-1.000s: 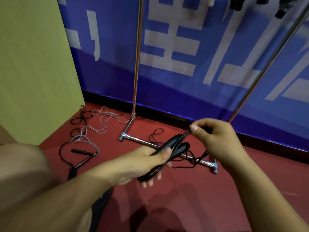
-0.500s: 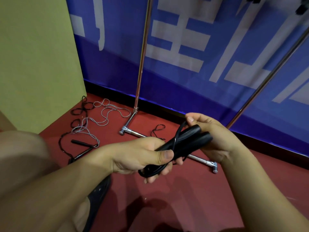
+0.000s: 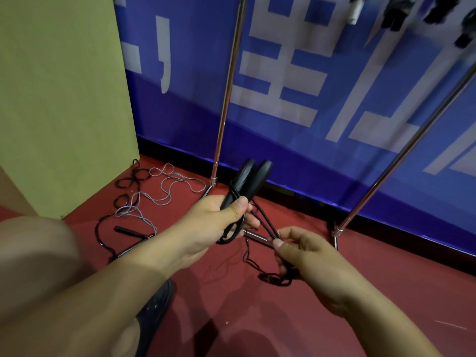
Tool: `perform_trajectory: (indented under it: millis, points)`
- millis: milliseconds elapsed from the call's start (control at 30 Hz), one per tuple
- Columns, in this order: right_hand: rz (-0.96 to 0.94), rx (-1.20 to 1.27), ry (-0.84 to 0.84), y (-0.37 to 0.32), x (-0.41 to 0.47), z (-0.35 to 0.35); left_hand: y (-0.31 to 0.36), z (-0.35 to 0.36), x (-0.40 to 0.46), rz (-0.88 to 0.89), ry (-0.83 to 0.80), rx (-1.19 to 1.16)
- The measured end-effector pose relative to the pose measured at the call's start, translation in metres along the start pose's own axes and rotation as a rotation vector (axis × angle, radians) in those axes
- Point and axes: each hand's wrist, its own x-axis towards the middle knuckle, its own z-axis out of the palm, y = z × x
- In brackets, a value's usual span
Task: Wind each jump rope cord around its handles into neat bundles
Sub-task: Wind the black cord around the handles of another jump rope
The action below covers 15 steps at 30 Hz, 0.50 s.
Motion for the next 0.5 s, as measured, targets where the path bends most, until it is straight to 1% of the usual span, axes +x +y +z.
perform_trajectory:
  millis: [100,267,400,500]
  points:
    - [-0.014,-0.041,-0.031,0.000,-0.004,0.000,0.000,-0.002,-0.001,-0.031,0.036,0.009]
    - [-0.013,-0.158,-0.038,0.000,-0.012,-0.001,-0.005,-0.008,-0.007,-0.041,0.054,0.200]
    - [-0.013,-0.084,-0.052,-0.003,-0.017,0.002,-0.008,-0.014,-0.004,-0.055,0.073,0.315]
    - [-0.007,-0.079,-0.064,-0.008,-0.021,0.008,-0.014,-0.017,-0.001,-0.074,0.071,0.502]
